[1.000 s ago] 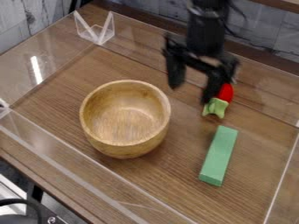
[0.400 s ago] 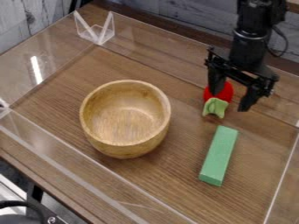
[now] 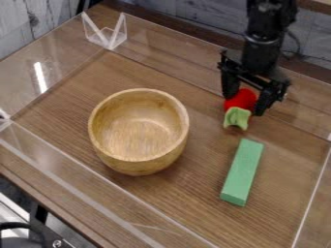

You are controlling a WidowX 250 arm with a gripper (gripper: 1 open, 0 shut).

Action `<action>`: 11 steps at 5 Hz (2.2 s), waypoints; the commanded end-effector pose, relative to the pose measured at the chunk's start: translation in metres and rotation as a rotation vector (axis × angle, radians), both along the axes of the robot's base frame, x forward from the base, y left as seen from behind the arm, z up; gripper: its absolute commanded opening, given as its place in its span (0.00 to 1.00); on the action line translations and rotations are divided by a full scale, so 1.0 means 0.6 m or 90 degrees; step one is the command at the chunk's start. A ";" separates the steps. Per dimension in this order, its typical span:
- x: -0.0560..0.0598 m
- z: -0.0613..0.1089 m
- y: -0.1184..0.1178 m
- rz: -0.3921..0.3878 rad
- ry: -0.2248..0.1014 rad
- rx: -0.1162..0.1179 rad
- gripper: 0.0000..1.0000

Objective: Move the red fruit to the left side of the table

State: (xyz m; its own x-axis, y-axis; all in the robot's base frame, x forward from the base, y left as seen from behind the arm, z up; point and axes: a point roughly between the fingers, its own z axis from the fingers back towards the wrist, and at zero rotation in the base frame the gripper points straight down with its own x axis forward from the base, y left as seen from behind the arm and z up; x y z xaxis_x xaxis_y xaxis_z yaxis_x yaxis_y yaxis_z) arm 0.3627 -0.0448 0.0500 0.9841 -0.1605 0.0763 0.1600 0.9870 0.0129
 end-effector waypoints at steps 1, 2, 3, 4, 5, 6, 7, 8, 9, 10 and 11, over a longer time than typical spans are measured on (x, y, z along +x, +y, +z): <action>0.024 0.018 0.007 -0.039 -0.055 -0.014 1.00; 0.016 0.005 0.006 -0.031 -0.056 -0.020 1.00; 0.005 0.006 -0.001 -0.023 -0.062 -0.025 1.00; -0.005 0.020 0.005 -0.007 -0.069 -0.027 1.00; -0.007 0.027 0.013 0.005 -0.073 -0.027 1.00; 0.013 0.016 0.001 0.021 -0.077 -0.029 1.00; 0.024 0.007 -0.014 0.035 -0.079 -0.028 1.00; 0.008 0.016 -0.015 0.043 -0.081 -0.030 1.00; 0.001 0.020 -0.008 0.055 -0.079 -0.035 1.00; 0.011 0.031 -0.013 0.061 -0.081 -0.039 1.00; 0.020 0.038 -0.018 0.065 -0.082 -0.043 1.00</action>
State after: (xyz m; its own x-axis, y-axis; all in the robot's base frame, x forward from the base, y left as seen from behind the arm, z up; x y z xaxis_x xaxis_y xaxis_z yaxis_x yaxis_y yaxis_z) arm 0.3644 -0.0539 0.0493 0.9891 -0.0504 0.1383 0.0559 0.9978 -0.0358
